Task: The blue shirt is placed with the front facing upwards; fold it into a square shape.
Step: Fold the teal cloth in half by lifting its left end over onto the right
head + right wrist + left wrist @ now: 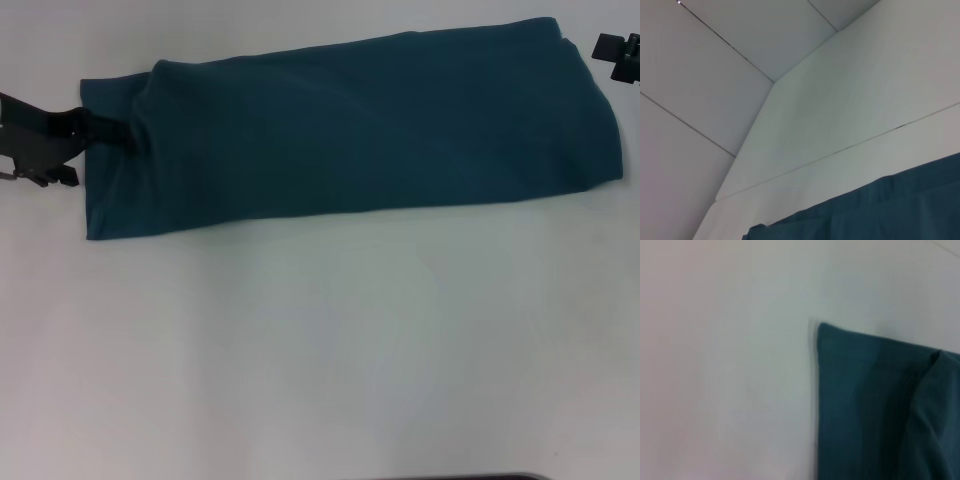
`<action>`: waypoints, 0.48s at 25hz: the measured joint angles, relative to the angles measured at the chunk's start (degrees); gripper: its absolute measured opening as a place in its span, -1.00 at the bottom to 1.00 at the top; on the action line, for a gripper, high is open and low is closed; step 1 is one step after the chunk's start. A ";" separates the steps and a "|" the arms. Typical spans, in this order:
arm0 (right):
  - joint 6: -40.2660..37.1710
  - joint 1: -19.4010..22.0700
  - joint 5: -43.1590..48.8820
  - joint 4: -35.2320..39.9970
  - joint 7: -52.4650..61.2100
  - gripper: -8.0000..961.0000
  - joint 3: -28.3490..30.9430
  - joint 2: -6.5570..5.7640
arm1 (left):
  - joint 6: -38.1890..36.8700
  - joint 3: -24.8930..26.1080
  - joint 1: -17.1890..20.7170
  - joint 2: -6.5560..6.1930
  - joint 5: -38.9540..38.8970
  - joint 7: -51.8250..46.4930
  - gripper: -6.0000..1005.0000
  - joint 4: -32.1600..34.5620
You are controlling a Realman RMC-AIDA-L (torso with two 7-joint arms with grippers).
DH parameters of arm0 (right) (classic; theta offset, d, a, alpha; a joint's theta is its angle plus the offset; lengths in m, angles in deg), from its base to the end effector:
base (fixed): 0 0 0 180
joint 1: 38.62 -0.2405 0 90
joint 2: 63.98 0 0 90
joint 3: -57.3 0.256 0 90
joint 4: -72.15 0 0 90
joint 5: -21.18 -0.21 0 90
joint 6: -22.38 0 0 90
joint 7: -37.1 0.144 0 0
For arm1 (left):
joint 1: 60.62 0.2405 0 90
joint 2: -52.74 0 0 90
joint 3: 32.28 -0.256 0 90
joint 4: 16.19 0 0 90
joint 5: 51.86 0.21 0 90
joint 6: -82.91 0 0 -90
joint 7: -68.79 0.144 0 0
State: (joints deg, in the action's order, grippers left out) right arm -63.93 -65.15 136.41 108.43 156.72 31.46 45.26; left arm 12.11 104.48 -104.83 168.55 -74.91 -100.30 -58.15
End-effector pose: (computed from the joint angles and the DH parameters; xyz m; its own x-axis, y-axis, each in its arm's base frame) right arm 0.3329 0.3361 0.1008 0.1791 -0.7107 -0.6803 -0.9531 -0.2968 0.0592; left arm -0.2845 0.4064 0.0283 -0.0260 0.9302 0.3661 0.9276 0.1590 -0.3380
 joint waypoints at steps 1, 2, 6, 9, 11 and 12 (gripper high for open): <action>0.00 0.00 0.00 0.00 0.00 0.77 0.00 0.00 | 0.00 0.00 0.00 0.00 0.00 0.00 0.91 0.00; 0.00 0.00 0.00 -0.10 0.00 0.77 0.00 0.00 | 0.02 0.01 0.00 0.09 0.03 0.00 0.91 0.02; 0.00 0.02 0.00 -0.57 0.00 0.77 0.00 0.00 | 0.14 0.00 -0.07 0.37 0.09 -0.04 0.90 0.04; 0.00 0.06 0.00 -0.59 0.00 0.77 0.00 0.00 | 0.27 0.00 -0.11 0.43 0.14 -0.07 0.89 0.04; 0.00 0.07 0.00 -0.59 0.00 0.77 0.00 0.00 | 0.31 0.00 -0.18 0.50 0.14 -0.08 0.89 0.04; -0.01 0.07 0.00 -0.59 0.00 0.77 0.00 0.00 | 0.32 0.00 -0.26 0.54 0.14 -0.09 0.89 0.04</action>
State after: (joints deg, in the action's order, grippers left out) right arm -63.94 -65.08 136.40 107.84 156.72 31.46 45.26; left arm 12.43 104.48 -105.09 169.09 -74.77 -100.39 -58.11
